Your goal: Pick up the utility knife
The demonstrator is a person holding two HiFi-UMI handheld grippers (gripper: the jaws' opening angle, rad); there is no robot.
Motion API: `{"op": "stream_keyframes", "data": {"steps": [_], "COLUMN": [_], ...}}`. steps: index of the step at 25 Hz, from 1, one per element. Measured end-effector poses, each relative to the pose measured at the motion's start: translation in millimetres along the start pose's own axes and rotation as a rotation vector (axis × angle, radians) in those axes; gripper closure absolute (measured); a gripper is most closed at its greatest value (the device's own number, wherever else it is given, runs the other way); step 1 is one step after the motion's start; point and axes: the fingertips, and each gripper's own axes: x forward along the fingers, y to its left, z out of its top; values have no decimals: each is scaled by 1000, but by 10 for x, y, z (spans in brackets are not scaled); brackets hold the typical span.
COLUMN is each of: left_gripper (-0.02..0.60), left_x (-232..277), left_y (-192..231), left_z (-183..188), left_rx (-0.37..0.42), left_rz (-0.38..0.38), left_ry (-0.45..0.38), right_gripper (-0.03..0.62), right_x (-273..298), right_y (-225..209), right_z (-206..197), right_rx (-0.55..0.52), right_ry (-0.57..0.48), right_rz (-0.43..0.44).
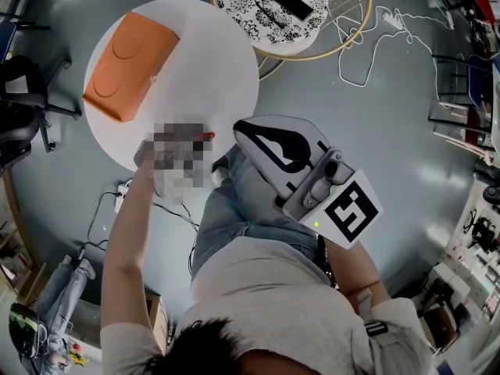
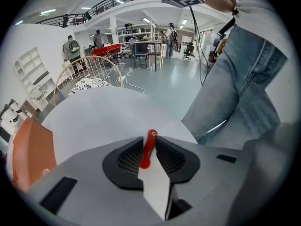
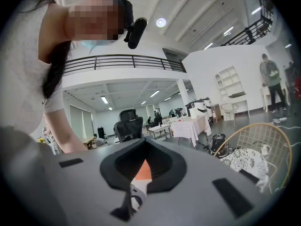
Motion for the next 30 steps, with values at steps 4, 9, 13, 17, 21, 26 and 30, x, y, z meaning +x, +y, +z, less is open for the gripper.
{"op": "stream_keyframes", "data": {"steps": [4,9,13,17,21,26,30], "left_gripper": [495,518,526,528,528,528,528], "left_x": [6,8,-4,-48,-193,-517,-888], "left_y": [-3,-13,-12,0,35,139,201], "left_z": [-1,-4,-9,33,135,243,364], "left_rx": [-7,-31,-74,-149,-223,-327,-379], "left_rz": [-9,29,72,107,163,249,335], "left_ry": [21,55,42,3,-72,-190,-297], "right_gripper": [586,586,586,586,586,586,586], "right_x": [5,28,41,39,49,96,125], "right_y": [-14,-3,21,37,96,251,385], "right_z": [4,0,18,29,36,62,105], "right_rx": [2,4,4,1,-6,-25,-44], "right_ry": [-4,-7,-12,-12,-15,-18,-19], "right_rz": [-4,0,6,10,20,48,71]}}
